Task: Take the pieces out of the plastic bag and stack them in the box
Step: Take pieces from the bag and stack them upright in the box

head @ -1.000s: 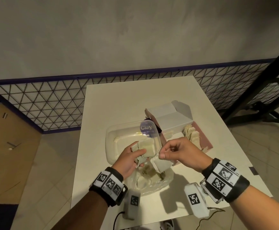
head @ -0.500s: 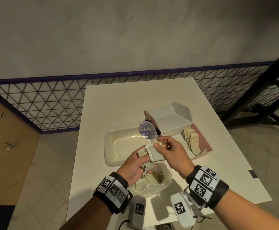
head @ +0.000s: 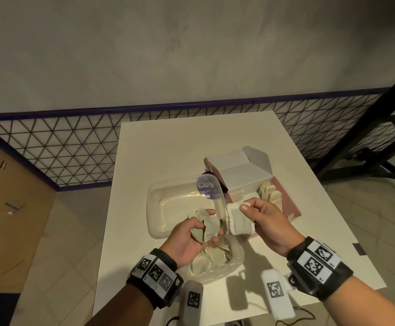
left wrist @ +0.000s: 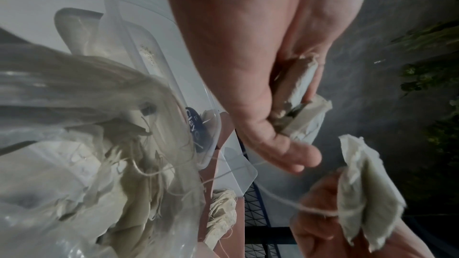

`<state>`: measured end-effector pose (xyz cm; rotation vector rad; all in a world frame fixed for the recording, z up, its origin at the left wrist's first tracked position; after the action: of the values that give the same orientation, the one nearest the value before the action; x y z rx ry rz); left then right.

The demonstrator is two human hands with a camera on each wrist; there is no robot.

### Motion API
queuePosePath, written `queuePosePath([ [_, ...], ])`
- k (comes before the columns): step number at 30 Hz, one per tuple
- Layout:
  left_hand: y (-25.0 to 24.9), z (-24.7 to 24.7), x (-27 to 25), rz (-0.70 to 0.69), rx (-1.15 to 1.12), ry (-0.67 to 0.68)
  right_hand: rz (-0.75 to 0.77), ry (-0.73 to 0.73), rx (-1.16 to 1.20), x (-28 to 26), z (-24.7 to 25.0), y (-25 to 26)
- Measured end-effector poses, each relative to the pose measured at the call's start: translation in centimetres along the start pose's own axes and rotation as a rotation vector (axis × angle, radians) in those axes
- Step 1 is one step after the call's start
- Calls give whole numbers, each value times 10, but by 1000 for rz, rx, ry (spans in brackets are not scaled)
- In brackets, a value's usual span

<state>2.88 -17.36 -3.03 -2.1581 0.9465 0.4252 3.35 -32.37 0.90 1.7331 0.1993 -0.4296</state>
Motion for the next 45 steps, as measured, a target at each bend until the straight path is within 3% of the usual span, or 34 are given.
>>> queuePosePath([
  [6,-7,5,5,-93,36,-27,40,173,-204,-16,-25,-3],
  [9,-9,9,11,-130,183,-95,111,211,-370,-14,-37,-6],
  [13,-13,0,6,-161,340,-74,174,237,-487,-7,-47,-8],
  [19,-25,16,3,-181,261,-135,247,164,-526,-6,-45,0],
  [24,-51,44,-5,-281,285,-333,387,-65,-478,-7,-21,16],
  [27,-49,36,-7,-253,415,-284,504,-187,-545,-15,-18,25],
  [31,-29,10,-8,-184,522,-169,577,-182,-618,-19,-27,23],
  [36,-34,3,-11,-297,592,-208,600,-127,-690,-24,-36,16],
  [45,-56,16,-14,-381,640,-294,430,-156,-645,-24,-15,10],
])
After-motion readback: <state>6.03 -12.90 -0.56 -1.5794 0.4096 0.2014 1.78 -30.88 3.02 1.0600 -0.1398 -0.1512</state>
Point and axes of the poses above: each hand's wrist, its own x-axis towards the middle knuckle, its own z-axis out of the back of the hand, y = z × x, the point moved 10 cm from there along x, towards the middle knuckle, and after that the axes turned 7 degrees about -y, right-handed, at the moved point
